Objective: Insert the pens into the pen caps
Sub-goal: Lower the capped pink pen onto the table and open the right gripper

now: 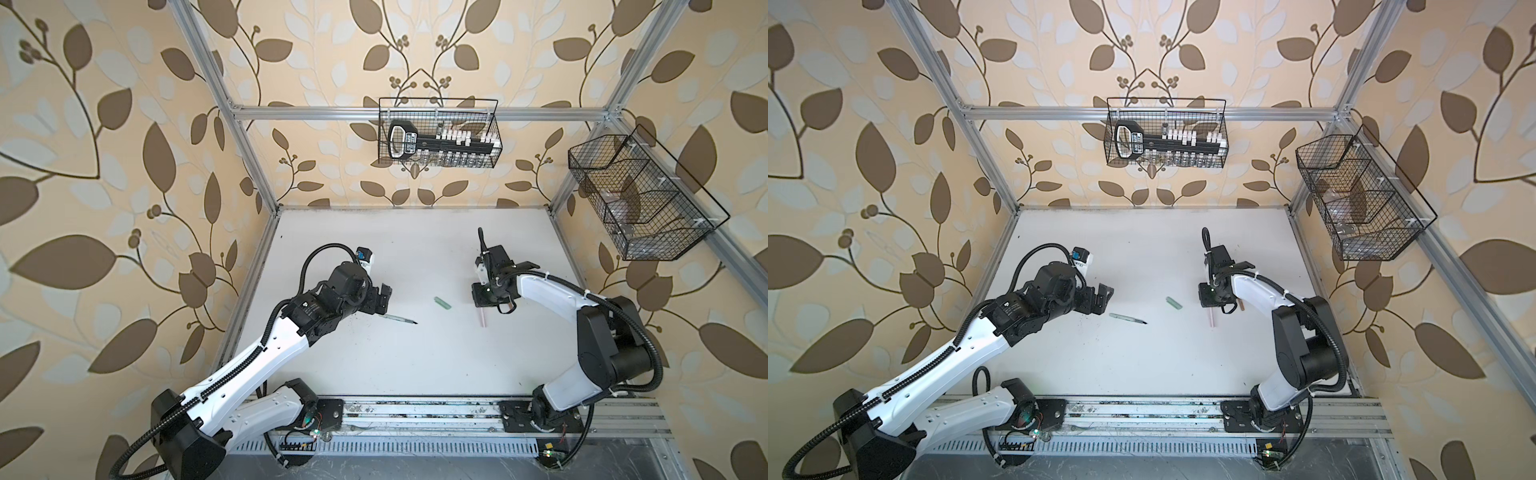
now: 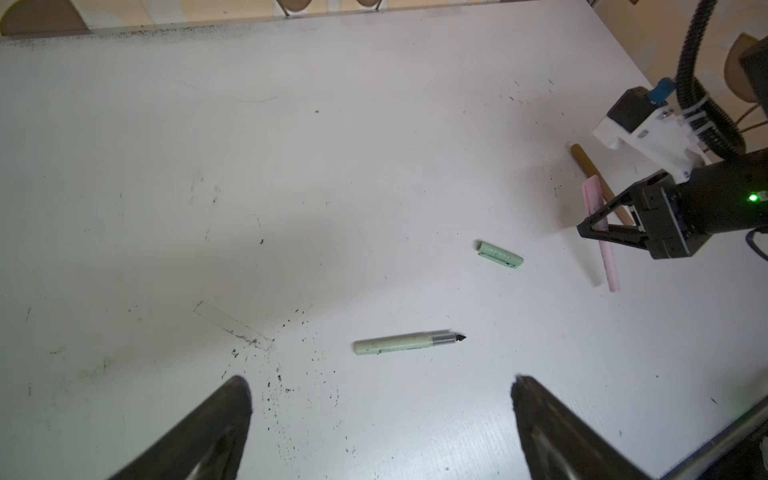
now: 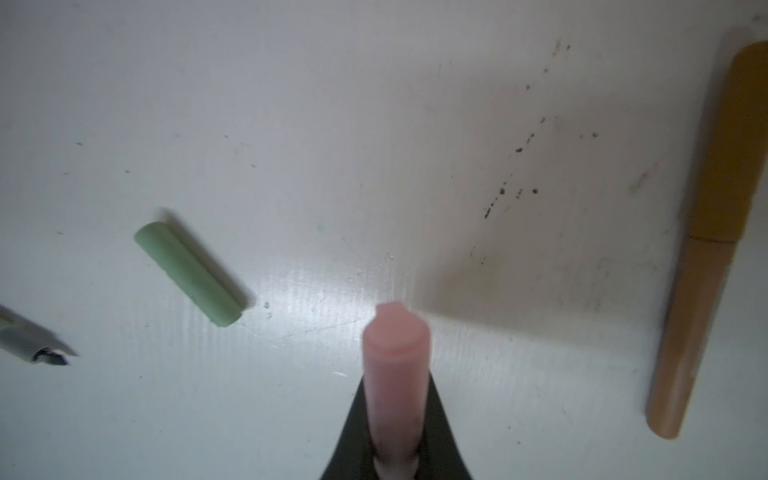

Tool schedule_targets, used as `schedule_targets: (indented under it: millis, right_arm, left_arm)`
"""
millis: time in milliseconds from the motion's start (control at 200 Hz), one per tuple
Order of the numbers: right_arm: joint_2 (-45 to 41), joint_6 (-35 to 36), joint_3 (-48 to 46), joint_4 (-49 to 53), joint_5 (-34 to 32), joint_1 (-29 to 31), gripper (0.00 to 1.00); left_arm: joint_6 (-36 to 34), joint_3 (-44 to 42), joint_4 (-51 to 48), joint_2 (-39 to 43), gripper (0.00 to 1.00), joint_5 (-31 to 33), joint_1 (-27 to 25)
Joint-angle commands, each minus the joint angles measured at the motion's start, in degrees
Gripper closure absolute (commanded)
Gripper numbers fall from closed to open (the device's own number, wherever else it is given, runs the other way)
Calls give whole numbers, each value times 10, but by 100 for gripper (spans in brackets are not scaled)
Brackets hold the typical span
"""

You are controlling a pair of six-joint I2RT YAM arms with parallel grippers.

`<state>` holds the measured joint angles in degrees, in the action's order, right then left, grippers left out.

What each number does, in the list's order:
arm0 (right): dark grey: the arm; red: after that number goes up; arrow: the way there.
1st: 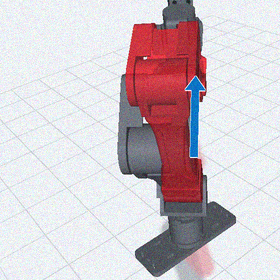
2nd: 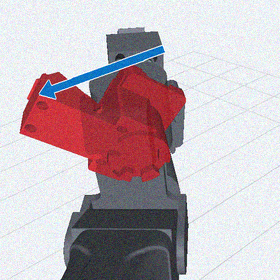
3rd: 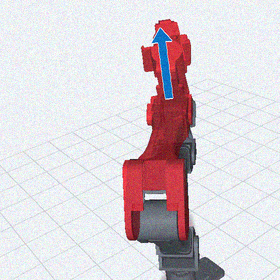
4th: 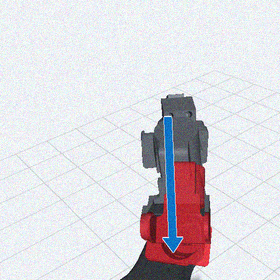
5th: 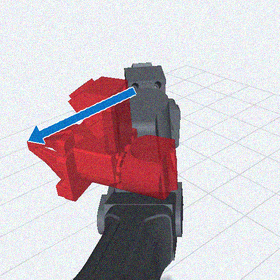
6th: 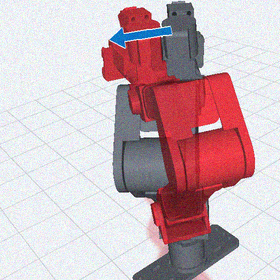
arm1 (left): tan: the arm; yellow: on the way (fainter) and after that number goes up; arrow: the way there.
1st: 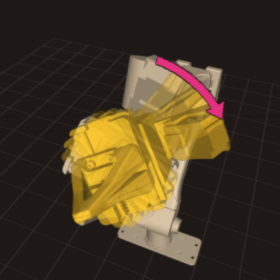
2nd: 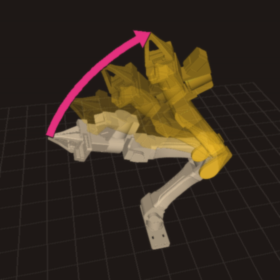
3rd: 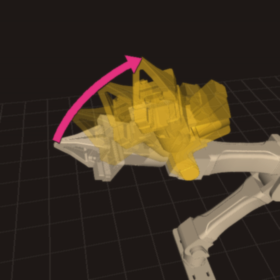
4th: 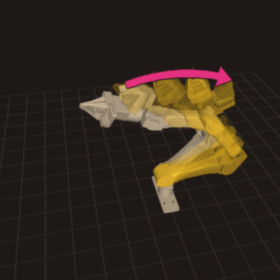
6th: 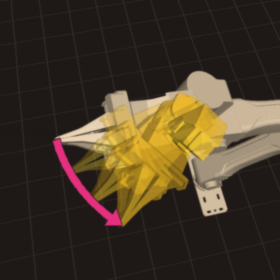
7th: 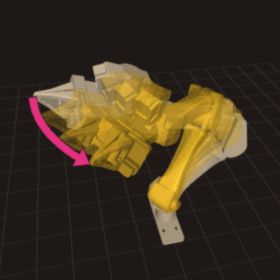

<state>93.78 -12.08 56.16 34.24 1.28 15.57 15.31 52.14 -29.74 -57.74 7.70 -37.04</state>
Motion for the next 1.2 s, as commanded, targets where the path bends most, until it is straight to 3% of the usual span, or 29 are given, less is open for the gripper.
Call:
schedule_targets:
  millis: [0, 210, 340, 670, 770, 1005, 1195]
  right_arm:
    - [27, 26, 22, 10, -39, -11, 98]
    - [59, 28, 37, 1, -78, -19, 97]
    - [76, 32, 52, -1, -83, -20, 85]
    - [104, 35, 88, 10, -86, -26, 74]
    - [103, 36, 104, 20, -93, -25, 62]
    - [55, 31, 142, 61, -110, -6, 54]
    - [-30, 14, 148, 79, -125, 31, 49]
  left_arm:
    - [14, -1, -7, 14, 1, 29, 6]
    - [18, -5, -5, 8, 1, 28, 6]
    - [21, -3, -6, -1, 1, 28, 6]
    - [19, 7, -19, -1, 1, 32, 6]
    - [22, 4, -20, 5, 1, 40, 6]
    - [27, -6, -19, 7, 1, 47, 6]
    - [31, -14, -14, 13, 1, 51, 6]
